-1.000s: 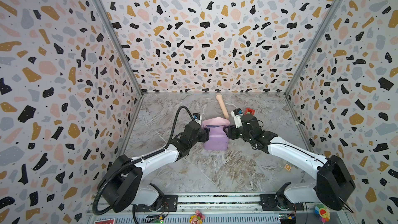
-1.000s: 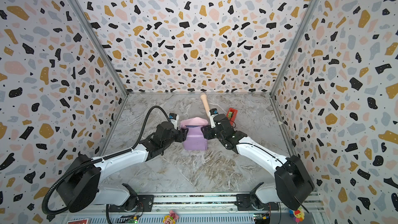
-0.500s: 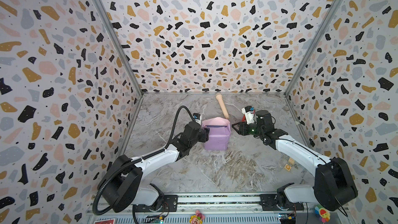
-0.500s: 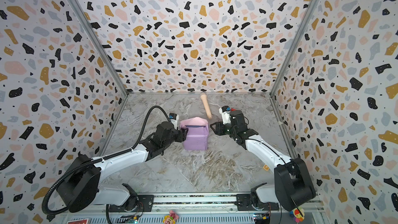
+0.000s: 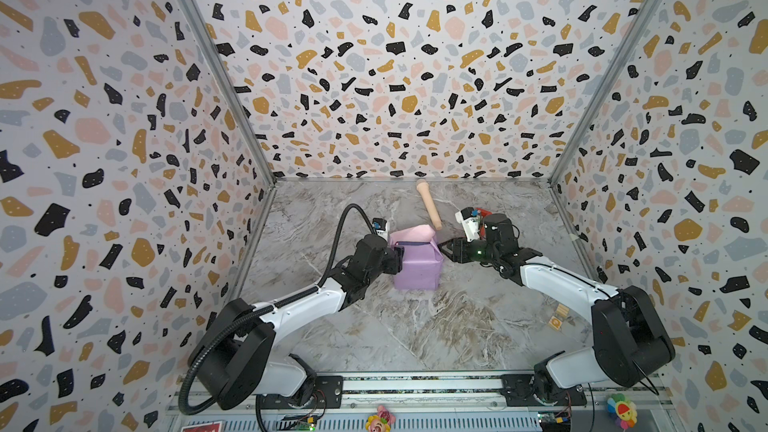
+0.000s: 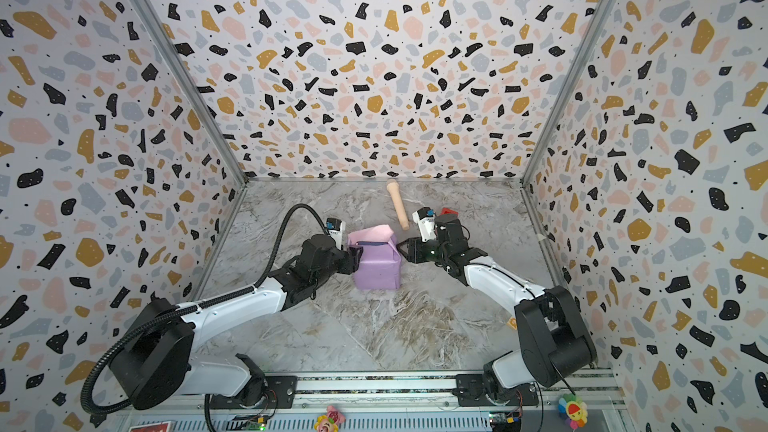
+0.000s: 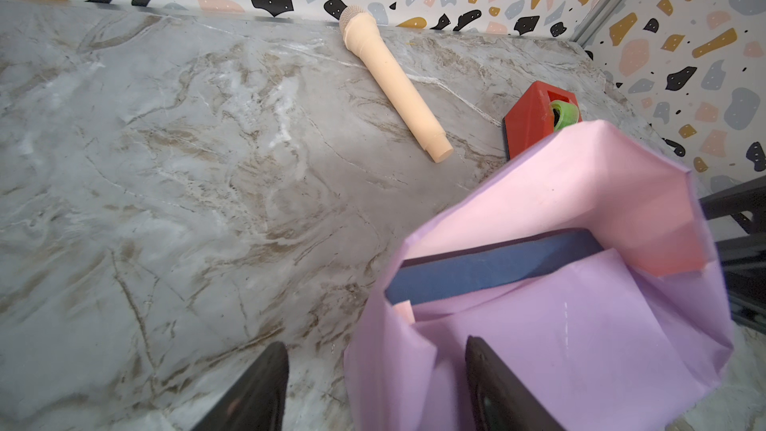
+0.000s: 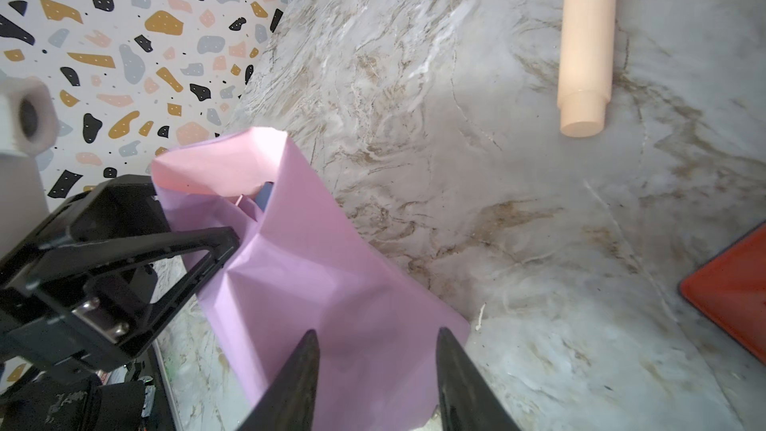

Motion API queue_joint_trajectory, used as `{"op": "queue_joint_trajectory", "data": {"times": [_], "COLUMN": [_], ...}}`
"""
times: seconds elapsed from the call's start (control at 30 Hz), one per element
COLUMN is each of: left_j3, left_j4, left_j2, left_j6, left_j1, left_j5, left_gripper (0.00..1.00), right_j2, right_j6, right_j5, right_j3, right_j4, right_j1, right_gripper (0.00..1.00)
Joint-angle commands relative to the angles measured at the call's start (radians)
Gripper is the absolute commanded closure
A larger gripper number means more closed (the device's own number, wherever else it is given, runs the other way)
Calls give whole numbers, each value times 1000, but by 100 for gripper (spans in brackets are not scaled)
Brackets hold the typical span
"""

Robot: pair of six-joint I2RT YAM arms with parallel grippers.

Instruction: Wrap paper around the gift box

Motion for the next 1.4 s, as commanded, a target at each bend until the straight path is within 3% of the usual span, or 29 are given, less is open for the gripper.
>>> {"op": "queue_joint_trajectory", "data": {"times": [0.0,0.6,0.83,1.37], "left_j3": [19,13,10,7], "left_j4": [-23,-16,-5,10], "left_j2": [15,14,21,22], "left_j6": [18,16,12,13], "left_j1": [-1,-1,-4,-10], "left_j5": [-22,-8,4,14], "left_gripper": [33,33,33,33], "right_j2": [-6,71,99,174], "right_j6": [14,40,55,171], "right_j5": [-14,-8,-9,82], "right_j3": [11,22,10,-37], "right_j4": [29,92,110,189], "right_j1": [16,41,54,54], "right_gripper": [54,54,49,49]}}
